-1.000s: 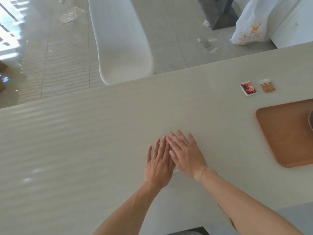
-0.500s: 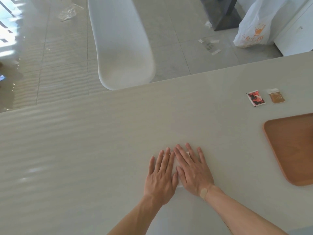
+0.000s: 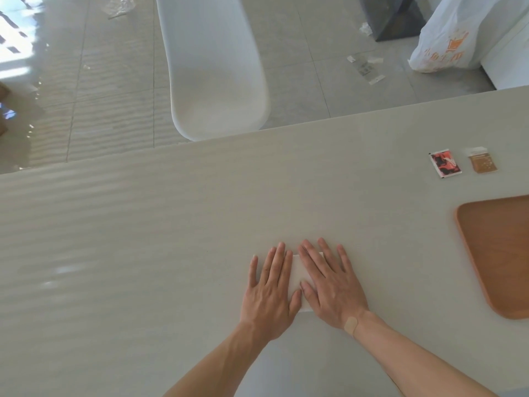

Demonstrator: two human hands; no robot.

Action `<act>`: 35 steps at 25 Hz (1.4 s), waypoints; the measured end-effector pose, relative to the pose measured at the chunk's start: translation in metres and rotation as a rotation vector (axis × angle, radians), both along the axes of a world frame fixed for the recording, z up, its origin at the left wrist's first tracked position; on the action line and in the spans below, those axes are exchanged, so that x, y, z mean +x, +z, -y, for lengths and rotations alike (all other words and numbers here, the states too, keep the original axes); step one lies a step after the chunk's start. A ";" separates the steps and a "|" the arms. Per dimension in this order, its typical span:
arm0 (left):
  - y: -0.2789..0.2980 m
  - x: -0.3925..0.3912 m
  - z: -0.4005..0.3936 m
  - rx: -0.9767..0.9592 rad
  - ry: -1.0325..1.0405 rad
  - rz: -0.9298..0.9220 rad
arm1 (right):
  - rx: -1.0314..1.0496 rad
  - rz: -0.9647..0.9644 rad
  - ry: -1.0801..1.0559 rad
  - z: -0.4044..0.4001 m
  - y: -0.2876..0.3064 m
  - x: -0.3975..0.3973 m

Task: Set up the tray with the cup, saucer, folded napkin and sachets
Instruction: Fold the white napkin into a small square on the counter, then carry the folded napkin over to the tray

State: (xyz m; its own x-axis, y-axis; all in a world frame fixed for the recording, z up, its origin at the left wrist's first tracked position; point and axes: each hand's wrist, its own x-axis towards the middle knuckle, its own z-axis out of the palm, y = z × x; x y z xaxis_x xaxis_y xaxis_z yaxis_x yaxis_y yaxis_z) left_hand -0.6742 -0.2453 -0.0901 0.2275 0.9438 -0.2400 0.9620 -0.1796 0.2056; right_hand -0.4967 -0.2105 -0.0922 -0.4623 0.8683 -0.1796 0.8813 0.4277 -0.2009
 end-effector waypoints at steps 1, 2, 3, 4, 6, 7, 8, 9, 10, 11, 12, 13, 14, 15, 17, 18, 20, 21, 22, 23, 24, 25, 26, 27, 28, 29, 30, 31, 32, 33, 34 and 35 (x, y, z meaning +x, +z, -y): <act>-0.001 0.000 0.001 -0.004 -0.003 0.000 | -0.007 -0.003 -0.003 0.001 -0.001 0.000; 0.000 0.000 0.000 -0.002 -0.007 -0.002 | -0.010 -0.004 -0.010 0.001 -0.001 0.000; 0.001 0.000 -0.001 0.005 -0.008 -0.004 | -0.011 0.001 -0.016 0.000 -0.001 0.000; 0.003 0.000 -0.001 0.013 -0.011 -0.008 | -0.016 0.008 -0.016 -0.001 0.001 0.000; 0.011 0.002 -0.001 0.026 -0.020 -0.039 | -0.023 0.025 -0.005 0.000 0.007 -0.001; 0.015 0.004 0.000 0.034 -0.010 -0.056 | -0.022 0.035 0.001 0.000 0.010 -0.001; 0.019 0.006 0.000 0.030 0.029 -0.061 | -0.025 0.050 0.007 0.000 0.014 -0.001; 0.022 0.008 0.001 0.011 0.098 -0.053 | -0.024 0.070 0.010 -0.001 0.018 -0.002; 0.026 0.009 0.003 -0.013 0.187 -0.042 | -0.017 0.088 0.012 -0.002 0.023 -0.003; 0.030 0.009 0.005 -0.047 0.267 -0.041 | -0.017 0.093 0.004 -0.005 0.029 -0.005; 0.033 0.011 0.008 -0.078 0.315 -0.061 | -0.039 0.088 -0.014 -0.008 0.035 -0.006; 0.035 0.012 0.012 -0.105 0.339 -0.087 | -0.075 0.084 -0.029 -0.011 0.040 -0.008; 0.040 0.013 0.015 -0.131 0.362 -0.097 | -0.110 0.089 -0.042 -0.013 0.045 -0.011; 0.045 0.015 0.016 -0.154 0.395 -0.081 | -0.133 0.101 -0.060 -0.014 0.049 -0.014; 0.052 0.021 0.018 -0.231 0.480 0.002 | -0.192 0.129 -0.117 -0.014 0.054 -0.018; 0.056 0.022 0.019 -0.278 0.509 0.046 | -0.235 0.127 -0.163 -0.011 0.057 -0.019; 0.059 0.021 0.022 -0.373 0.561 0.163 | -0.321 0.100 -0.252 -0.001 0.060 -0.015; 0.060 0.019 0.023 -0.422 0.588 0.231 | -0.356 0.080 -0.293 0.004 0.062 -0.012; 0.060 0.016 0.023 -0.473 0.611 0.297 | -0.394 0.042 -0.342 0.010 0.063 -0.009; 0.062 0.012 0.024 -0.517 0.616 0.351 | -0.440 -0.011 -0.399 0.017 0.066 -0.007; 0.065 0.010 0.025 -0.553 0.612 0.401 | -0.488 -0.069 -0.449 0.024 0.068 -0.003; 0.066 0.008 0.026 -0.577 0.617 0.461 | -0.532 -0.129 -0.486 0.030 0.070 0.000; 0.069 0.006 0.026 -0.595 0.632 0.535 | -0.569 -0.195 -0.516 0.036 0.073 0.003; 0.073 0.004 0.027 -0.606 0.641 0.613 | -0.599 -0.275 -0.550 0.043 0.077 0.006; 0.079 0.002 0.029 -0.610 0.637 0.680 | -0.625 -0.363 -0.578 0.052 0.083 0.009; 0.085 -0.001 0.032 -0.608 0.614 0.739 | -0.642 -0.444 -0.597 0.062 0.090 0.011; 0.092 -0.005 0.036 -0.606 0.572 0.791 | -0.642 -0.512 -0.614 0.073 0.097 0.014; 0.098 -0.009 0.040 -0.600 0.515 0.840 | -0.623 -0.570 -0.633 0.084 0.106 0.015; 0.106 -0.013 0.046 -0.587 0.460 0.897 | -0.595 -0.627 -0.656 0.097 0.114 0.017; 0.114 -0.015 0.053 -0.576 0.424 0.967 | -0.574 -0.701 -0.682 0.109 0.122 0.017; 0.122 -0.017 0.061 -0.567 0.406 1.052 | -0.567 -0.796 -0.708 0.122 0.129 0.017; 0.130 -0.019 0.071 -0.563 0.401 1.142 | -0.565 -0.896 -0.732 0.136 0.138 0.015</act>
